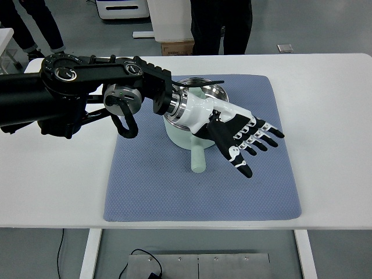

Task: Rotate green pot handle

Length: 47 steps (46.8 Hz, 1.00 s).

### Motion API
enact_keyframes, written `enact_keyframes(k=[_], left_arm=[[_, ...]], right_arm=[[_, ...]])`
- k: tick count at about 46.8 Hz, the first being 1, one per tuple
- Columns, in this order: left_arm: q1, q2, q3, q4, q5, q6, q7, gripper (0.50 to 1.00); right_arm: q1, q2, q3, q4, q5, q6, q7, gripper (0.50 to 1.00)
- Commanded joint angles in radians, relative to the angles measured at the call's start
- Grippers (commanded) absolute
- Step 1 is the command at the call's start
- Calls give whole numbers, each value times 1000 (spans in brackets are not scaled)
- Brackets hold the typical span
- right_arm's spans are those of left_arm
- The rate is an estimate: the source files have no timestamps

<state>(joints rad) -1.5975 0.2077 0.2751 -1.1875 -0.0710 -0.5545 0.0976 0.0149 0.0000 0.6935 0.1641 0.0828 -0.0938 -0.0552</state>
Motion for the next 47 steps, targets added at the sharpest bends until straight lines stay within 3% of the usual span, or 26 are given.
enact_keyframes(k=[1, 5, 37, 47], left_arm=[[-18, 1, 42, -3, 14, -13, 1, 1000], [-27, 2, 81, -3, 48, -56, 1, 1000], [-105, 15, 214, -3, 186, -56, 2, 1000], [-111, 16, 234, -3, 186, -56, 43, 1000]], right_arm=[[0, 0, 0, 0, 0, 0, 0, 1000], [0, 0, 0, 0, 0, 0, 0, 1000], [0, 0, 1, 0, 0, 0, 0, 1000], [0, 0, 0, 2, 0, 0, 0, 1000]])
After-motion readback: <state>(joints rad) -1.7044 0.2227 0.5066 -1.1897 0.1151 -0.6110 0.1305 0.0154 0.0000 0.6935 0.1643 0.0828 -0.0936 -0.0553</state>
